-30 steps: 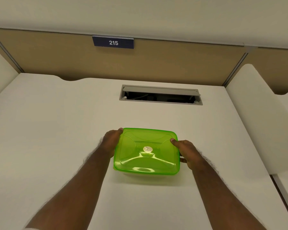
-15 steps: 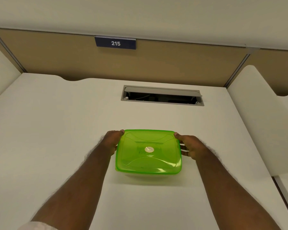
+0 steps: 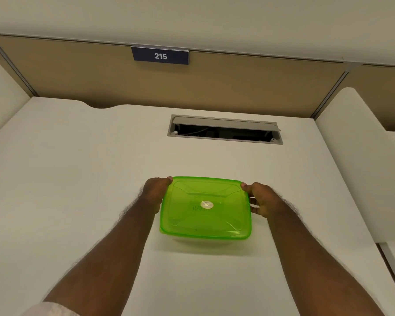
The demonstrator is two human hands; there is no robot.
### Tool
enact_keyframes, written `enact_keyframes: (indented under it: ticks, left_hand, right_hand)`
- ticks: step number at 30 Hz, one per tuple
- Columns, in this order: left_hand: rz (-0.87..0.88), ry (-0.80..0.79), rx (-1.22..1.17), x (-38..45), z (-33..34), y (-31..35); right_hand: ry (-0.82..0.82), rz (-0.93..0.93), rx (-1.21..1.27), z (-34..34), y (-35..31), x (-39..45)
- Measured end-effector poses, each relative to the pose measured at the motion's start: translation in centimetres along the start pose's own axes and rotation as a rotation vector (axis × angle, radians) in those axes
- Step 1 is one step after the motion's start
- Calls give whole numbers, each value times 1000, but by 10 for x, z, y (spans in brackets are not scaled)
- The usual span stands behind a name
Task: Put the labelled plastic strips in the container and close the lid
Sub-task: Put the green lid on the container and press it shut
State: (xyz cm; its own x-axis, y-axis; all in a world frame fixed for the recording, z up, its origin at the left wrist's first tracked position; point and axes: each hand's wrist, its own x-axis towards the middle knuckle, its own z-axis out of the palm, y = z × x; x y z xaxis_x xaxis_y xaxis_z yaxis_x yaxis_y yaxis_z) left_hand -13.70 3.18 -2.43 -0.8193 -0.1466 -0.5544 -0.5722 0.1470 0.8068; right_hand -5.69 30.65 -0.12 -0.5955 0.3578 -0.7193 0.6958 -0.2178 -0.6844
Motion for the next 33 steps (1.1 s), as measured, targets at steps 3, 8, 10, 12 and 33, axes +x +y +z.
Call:
enact_keyframes:
  ticks: [3,8,10,12,33]
  left_hand:
    - [107,-40,20,-16,-5,-7]
    - [-63,-253,61,-49,-38,-34]
    - [-107,-357,67,-60,-53,-49]
    - [-159,-424,-25,-70,-62,-59]
    - [-192,-396,-177,-71,-60,-76]
  right_hand:
    - [-11,-105,-42,-1,8,-14]
    - [-197,-76,-45,-24,48,-44]
    - [-259,-51,-30,-35,69,-52]
    - [-291,-29,10,-40,86,-57]
    - [-169,-42,147,-33,92,-55]
